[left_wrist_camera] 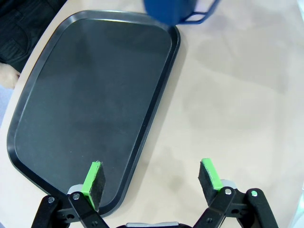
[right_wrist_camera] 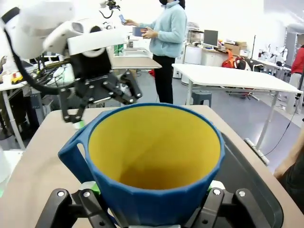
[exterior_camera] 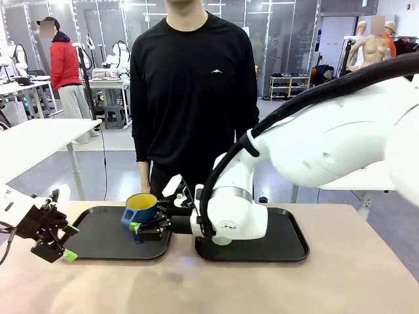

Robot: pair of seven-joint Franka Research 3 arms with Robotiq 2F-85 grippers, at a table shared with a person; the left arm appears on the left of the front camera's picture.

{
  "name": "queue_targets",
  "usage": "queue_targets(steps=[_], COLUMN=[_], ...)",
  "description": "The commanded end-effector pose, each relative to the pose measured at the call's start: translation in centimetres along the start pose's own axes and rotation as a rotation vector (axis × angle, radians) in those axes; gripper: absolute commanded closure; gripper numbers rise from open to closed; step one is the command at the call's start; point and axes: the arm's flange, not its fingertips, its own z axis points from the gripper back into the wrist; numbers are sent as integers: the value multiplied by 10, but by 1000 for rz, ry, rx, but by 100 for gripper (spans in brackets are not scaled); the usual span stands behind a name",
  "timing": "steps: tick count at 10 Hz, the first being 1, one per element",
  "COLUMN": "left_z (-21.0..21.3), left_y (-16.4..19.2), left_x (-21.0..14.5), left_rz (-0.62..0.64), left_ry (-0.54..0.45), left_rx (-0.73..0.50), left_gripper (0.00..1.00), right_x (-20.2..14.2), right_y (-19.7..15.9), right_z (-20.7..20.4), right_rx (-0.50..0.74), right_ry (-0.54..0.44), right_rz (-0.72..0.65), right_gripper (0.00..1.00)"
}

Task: Sort and store the cups by type.
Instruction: Pick up the Handle plastic cup and place it into the empty Flat Tray.

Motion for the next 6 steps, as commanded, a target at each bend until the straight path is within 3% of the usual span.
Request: queue_targets(steps=[1, 6], left_z=[-2, -2], left_y=[0, 0], left_x=[-1, -1], left_rz=[0, 0], left_ry=[1, 1], left_rx=[11, 11], left_gripper=[0, 0], right_x=[-36, -58], right_y=[8, 13], right_z=[-33, -72], right_rx=[-69, -226], right_ry=[-2, -2], right_rz=[43, 11], right_gripper=[48, 48])
